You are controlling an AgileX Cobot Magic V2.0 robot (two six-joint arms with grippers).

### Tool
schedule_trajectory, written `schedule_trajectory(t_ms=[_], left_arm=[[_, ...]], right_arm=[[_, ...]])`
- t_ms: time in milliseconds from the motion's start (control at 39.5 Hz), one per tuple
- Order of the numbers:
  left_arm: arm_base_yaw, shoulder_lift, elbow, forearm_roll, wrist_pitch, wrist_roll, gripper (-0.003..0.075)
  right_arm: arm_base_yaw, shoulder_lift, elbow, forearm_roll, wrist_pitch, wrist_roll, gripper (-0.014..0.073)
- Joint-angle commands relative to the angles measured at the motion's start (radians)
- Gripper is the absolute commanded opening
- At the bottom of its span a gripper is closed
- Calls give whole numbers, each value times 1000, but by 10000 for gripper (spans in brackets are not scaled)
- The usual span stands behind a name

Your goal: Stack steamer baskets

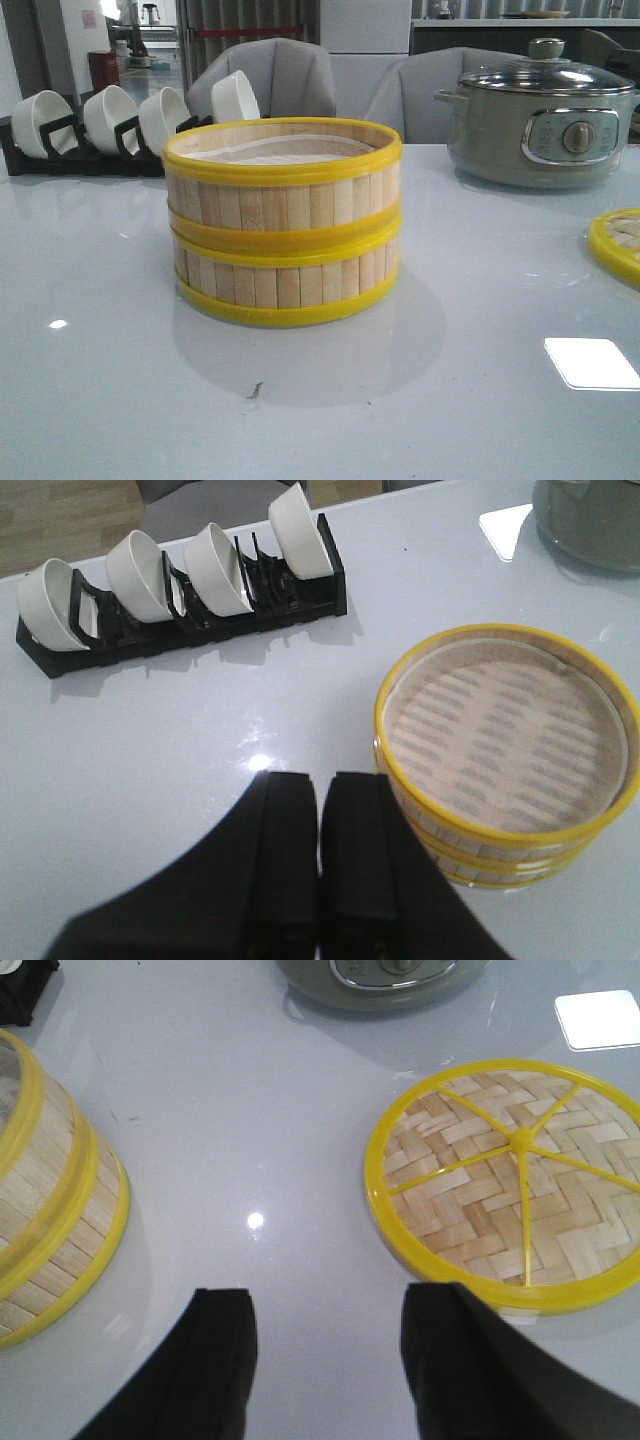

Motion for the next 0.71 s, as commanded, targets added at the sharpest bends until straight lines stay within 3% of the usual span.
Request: schedule_trajectory(t_ms=[0, 354, 683], left_arm=[[2, -129, 115, -11, -139, -29, 94], [2, -456, 600, 22, -349, -91, 93], [2, -617, 897, 17, -548, -119, 93]], right_arm=[[0, -5, -34, 2, -61, -2, 444], [0, -5, -34, 2, -62, -2, 444], [0, -5, -34, 2, -62, -2, 444]])
